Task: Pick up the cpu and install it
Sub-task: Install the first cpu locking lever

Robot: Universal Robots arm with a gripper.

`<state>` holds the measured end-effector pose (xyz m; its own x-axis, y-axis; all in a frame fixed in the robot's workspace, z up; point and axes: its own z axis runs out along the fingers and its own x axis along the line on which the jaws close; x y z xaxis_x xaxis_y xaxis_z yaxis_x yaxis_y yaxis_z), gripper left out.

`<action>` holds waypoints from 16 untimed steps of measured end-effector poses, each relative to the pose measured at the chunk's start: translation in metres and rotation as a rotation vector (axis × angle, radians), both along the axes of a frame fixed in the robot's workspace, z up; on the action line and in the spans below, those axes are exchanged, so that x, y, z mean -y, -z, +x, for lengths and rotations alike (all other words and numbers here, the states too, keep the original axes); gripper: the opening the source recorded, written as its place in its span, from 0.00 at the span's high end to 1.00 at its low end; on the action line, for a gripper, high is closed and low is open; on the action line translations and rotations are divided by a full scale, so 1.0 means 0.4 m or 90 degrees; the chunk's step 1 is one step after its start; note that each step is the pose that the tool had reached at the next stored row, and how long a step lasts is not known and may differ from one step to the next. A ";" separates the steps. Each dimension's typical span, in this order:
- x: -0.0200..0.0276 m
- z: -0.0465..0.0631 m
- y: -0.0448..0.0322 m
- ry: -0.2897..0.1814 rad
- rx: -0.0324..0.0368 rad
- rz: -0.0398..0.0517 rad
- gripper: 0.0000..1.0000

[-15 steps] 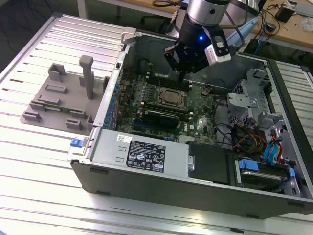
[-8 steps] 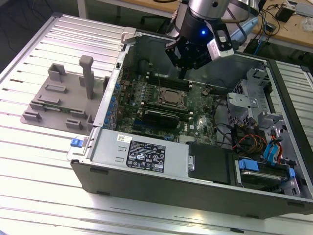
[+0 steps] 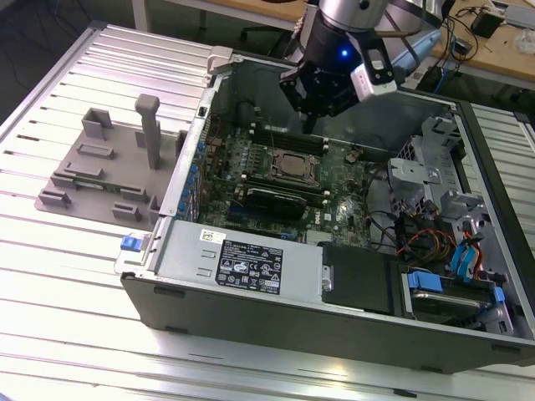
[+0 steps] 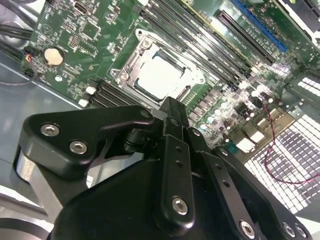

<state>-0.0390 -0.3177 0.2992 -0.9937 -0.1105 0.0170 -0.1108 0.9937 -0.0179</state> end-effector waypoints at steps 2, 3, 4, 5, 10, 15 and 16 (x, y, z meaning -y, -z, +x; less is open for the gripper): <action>-0.001 -0.009 0.000 0.000 0.0001 0.0001 0.89; -0.001 -0.013 0.000 0.000 0.0000 0.0000 0.89; -0.001 -0.018 0.000 0.000 0.0000 0.0000 0.89; -0.001 -0.023 0.000 0.000 0.0000 0.0001 0.89; -0.004 -0.076 0.008 0.000 0.0001 0.0000 0.89; -0.005 -0.094 0.023 0.000 0.0001 0.0000 0.89; -0.005 -0.098 0.025 0.000 0.0001 0.0001 0.89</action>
